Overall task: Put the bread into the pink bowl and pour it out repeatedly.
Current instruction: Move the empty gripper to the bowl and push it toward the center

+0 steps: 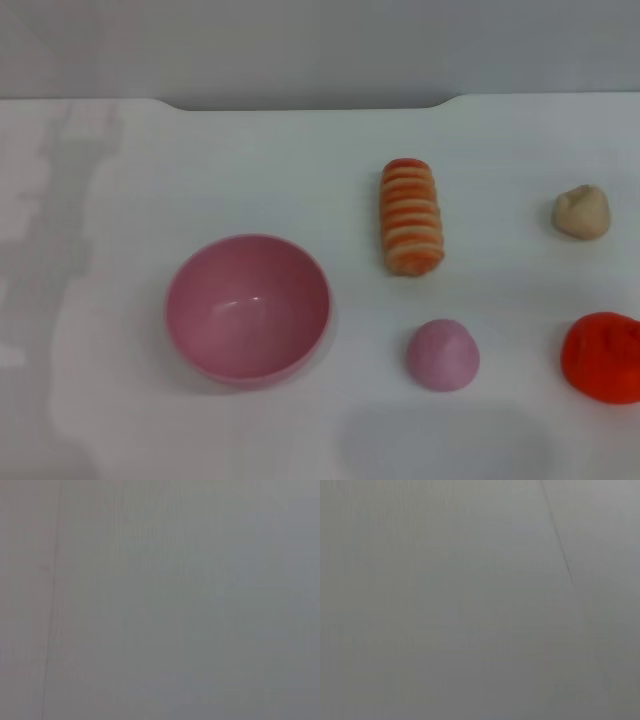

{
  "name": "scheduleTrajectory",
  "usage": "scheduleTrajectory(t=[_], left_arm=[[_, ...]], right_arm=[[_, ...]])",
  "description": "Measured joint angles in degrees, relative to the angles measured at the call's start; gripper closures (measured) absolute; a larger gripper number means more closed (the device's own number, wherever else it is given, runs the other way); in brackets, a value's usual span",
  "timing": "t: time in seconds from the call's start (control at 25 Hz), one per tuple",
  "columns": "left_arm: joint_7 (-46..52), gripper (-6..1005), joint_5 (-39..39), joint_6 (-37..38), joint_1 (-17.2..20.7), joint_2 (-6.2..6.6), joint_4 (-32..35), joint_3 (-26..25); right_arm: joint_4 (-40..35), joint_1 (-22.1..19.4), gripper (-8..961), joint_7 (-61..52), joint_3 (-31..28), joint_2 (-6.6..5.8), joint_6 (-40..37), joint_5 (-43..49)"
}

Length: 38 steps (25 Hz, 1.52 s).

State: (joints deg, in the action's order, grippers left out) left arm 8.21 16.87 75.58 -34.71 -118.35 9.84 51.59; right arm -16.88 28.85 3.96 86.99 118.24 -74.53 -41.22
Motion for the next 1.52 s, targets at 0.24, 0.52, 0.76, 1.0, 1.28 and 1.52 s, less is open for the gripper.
scheduleTrajectory(t=[0.24,0.52,0.76,1.0,1.28,1.52], left_arm=[[3.55,408,0.0,2.62,0.67,0.03,-0.31,0.18],[9.66,409,0.35,0.62,0.83,0.3,-0.06,1.2],[18.78,409,0.54,-9.67,4.83,1.0,11.7,11.68],[31.35,410,5.05,-29.18,11.0,2.97,30.82,22.06],[57.69,411,25.82,-33.66,12.7,6.55,41.62,22.33],[85.45,411,49.37,-28.21,10.51,11.73,46.51,20.93]], right_arm=[[0.0,-0.03,431,-0.04,0.0,0.06,-0.01,-0.05],[-0.11,-0.03,434,-0.09,0.0,0.06,-0.01,-0.07],[-0.15,-0.02,436,-0.09,0.01,0.06,-0.01,-0.09],[0.04,-0.54,439,-0.89,-0.01,0.1,-0.01,-0.1],[0.27,-0.73,441,-4.26,-0.06,0.11,0.08,-0.1],[0.27,-0.69,444,-4.33,-0.1,0.03,0.09,-0.1]])
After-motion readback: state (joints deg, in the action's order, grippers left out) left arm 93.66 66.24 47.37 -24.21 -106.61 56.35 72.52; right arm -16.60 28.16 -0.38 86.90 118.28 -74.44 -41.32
